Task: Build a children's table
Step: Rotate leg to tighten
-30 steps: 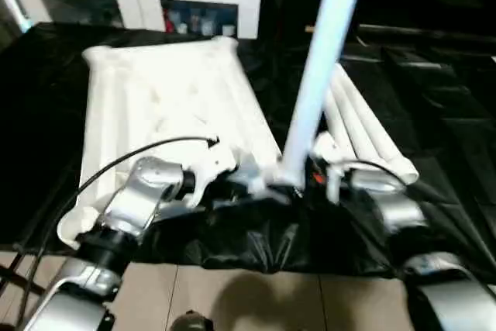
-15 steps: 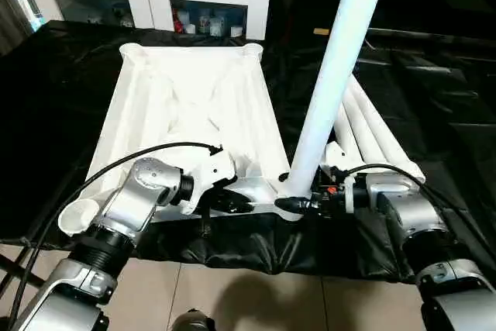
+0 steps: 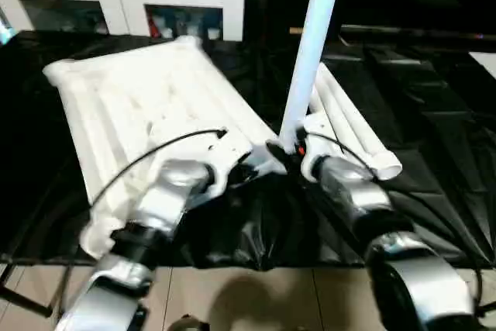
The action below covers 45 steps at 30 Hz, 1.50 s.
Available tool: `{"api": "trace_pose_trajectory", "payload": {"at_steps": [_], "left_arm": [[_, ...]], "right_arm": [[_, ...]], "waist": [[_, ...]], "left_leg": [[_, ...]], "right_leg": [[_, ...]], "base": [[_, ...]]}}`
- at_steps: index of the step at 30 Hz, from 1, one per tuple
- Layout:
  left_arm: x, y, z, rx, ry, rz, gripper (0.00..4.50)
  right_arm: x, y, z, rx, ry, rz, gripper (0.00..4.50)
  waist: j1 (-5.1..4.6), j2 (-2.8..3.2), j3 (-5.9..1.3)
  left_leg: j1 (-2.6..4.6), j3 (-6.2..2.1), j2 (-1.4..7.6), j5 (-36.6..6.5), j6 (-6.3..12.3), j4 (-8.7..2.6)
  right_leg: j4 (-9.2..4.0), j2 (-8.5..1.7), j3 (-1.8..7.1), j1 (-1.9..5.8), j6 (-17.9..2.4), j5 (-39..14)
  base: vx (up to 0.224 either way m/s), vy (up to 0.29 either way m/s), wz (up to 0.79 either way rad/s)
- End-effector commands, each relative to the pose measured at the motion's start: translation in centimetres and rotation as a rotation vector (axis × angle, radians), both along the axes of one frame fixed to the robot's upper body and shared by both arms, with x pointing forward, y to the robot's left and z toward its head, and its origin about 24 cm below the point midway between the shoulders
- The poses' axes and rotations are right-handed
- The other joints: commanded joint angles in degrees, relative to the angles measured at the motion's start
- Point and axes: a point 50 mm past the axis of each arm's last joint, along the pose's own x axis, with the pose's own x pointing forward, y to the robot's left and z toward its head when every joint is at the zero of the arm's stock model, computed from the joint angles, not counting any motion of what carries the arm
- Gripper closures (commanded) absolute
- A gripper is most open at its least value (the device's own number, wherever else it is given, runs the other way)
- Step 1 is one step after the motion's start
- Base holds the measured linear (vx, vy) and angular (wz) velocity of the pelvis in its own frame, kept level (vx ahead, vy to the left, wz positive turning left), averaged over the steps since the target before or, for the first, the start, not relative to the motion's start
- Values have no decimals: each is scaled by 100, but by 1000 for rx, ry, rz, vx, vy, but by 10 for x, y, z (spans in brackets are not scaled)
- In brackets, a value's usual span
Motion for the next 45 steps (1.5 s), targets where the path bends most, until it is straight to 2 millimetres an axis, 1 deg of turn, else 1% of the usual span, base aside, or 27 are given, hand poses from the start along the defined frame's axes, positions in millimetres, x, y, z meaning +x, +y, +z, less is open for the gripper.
{"api": "trace_pose_trajectory", "payload": {"at_steps": [1,2,3,5,6,8,9,11,14,15,17,18,21,23,26,29,32,34,35,37,38,39,40,41,43,44,45], "left_arm": [[1,-33,28,-100,-103,-99,450],[0,-32,28,-100,-101,-107,450],[0,-29,28,-95,-101,-117,450],[0,-27,28,-95,-98,-124,450],[0,-24,28,-95,-95,-140,450],[-2,-22,28,-95,-94,-169,450],[-4,-17,27,-95,-81,-213,450],[-5,-13,27,-96,-69,-251,450],[-8,-8,27,-95,-61,-296,450],[-11,-1,26,-98,-38,-348,450],[-12,1,26,-97,-33,-367,450],[-12,3,26,-94,-26,-379,450],[-13,13,25,-78,11,-416,450],[-13,15,25,-74,13,-419,450],[-13,18,24,-64,25,-434,450],[-13,21,23,-55,31,-450,450],[-12,20,23,-54,20,-432,450],[-9,19,22,-47,3,-385,450],[-6,18,22,-42,-7,-353,450],[1,14,22,-37,-37,-240,450],[1,14,22,-37,-37,-240,450],[5,12,22,-35,-52,-183,450],[5,12,22,-35,-52,-183,450],[7,7,23,-42,-60,-123,450],[11,0,24,-52,-69,-31,450],[11,-1,24,-53,-69,-25,450],[11,-4,24,-57,-75,5,450]], "right_arm": [[-17,37,-17,29,91,160,102],[-16,36,-15,26,80,173,92],[-15,34,-13,-2,47,195,63],[-14,33,-11,-3,33,215,59],[-15,32,-9,2,18,253,59],[-17,30,-7,12,0,318,59],[-23,26,-6,10,-27,446,59],[-28,22,-5,18,-35,540,59],[-32,16,-4,29,-36,608,59],[-38,7,-2,38,-31,704,59],[-41,4,-2,43,-25,739,59],[-43,1,-2,47,-16,770,83],[-56,-12,-2,39,24,917,100],[-58,-14,-2,34,30,939,122],[-61,-17,-3,21,46,974,140],[-65,-18,-2,17,61,1007,159],[-65,-15,-3,20,60,986,166],[-60,-11,-5,8,51,917,172],[-57,-9,-7,-1,44,869,172],[-43,-3,-14,-30,56,657,176],[-43,-3,-14,-30,56,657,176],[-36,-1,-17,-54,57,543,177],[-36,-1,-17,-54,57,543,177],[-28,1,-21,-75,77,391,178],[-21,7,-24,-70,106,229,178],[-20,7,-24,-70,108,219,178],[-18,12,-24,-64,116,178,178]], "waist": [[29,2,-411],[27,5,-402],[32,35,-401],[20,30,-395],[15,54,-393],[9,45,-390],[21,52,-389],[38,44,-396],[57,54,-414],[82,66,-404],[120,60,-410],[151,67,-405],[241,68,-392],[279,71,-393],[302,64,-394],[308,60,-409],[306,56,-410],[300,51,-398],[285,49,-389],[229,50,-360],[212,57,-349],[162,44,-360],[144,44,-358],[98,54,-361],[35,54,-375],[35,54,-375],[10,51,-389]], "left_leg": [[110,-252,471,-1238,102,-383],[110,-246,475,-1216,136,-385],[119,-254,483,-1246,124,-390],[121,-258,487,-1383,78,-399],[123,-264,492,-1442,56,-404],[125,-264,494,-1501,64,-406],[131,-264,496,-1535,79,-403],[106,-258,492,-1418,170,-398],[99,-247,512,-1172,275,-379],[104,-235,513,-1244,289,-368],[99,-231,525,-1262,306,-366],[115,-231,533,-1291,309,-370],[139,-229,541,-1424,237,-378],[153,-236,553,-1476,187,-393],[153,-247,544,-1511,103,-391],[139,-250,547,-1401,124,-390],[134,-248,540,-1351,142,-385],[127,-248,535,-1376,131,-384],[134,-255,536,-1455,85,-391],[154,-279,522,-1656,-35,-408],[165,-295,527,-1769,-111,-416],[162,-322,522,-1883,-201,-427],[163,-325,525,-1895,-215,-433],[176,-316,530,-1895,-240,-431],[170,-308,514,-1856,-247,-425],[170,-308,514,-1856,-247,-425],[161,-288,505,-1721,-211,-407]], "right_leg": [[-474,-703,412,208,-1123,-1243],[-476,-696,407,207,-1136,-1207],[-478,-696,400,202,-1142,-1250],[-484,-688,395,204,-1139,-1355],[-490,-696,398,204,-1138,-1396],[-493,-689,401,206,-1139,-1419],[-502,-694,398,210,-1136,-1428],[-475,-682,398,237,-1157,-1234],[-418,-668,378,230,-1321,-827],[-442,-679,375,234,-1328,-926],[-429,-668,368,231,-1298,-997],[-440,-665,367,218,-1283,-1082],[-470,-670,371,205,-1215,-1367],[-470,-679,380,184,-1182,-1442],[-485,-701,377,187,-1154,-1605],[-459,-693,377,198,-1149,-1424],[-451,-692,368,198,-1199,-1332],[-468,-704,368,194,-1184,-1469],[-485,-710,368,184,-1155,-1626],[-523,-722,366,166,-1125,-1993],[-539,-736,363,159,-1098,-2186],[-567,-753,359,185,-964,-2462],[-566,-748,361,177,-958,-2435],[-556,-739,376,152,-1005,-2300],[-538,-725,382,163,-1076,-2058],[-538,-725,382,163,-1076,-2058],[-517,-720,390,172,-1138,-1801]], "base": [[0,0,0],[0,0,0],[0,0,0],[0,0,0],[0,0,0],[0,0,0],[0,0,0],[0,0,0],[0,0,0],[0,0,0],[0,0,0],[0,0,0],[0,0,0],[0,0,0],[0,0,0],[0,0,0],[0,0,0],[0,0,0],[0,0,0],[0,0,0],[0,0,0],[0,0,0],[0,0,0],[0,0,0],[0,0,0],[0,0,0],[0,0,0]]}}
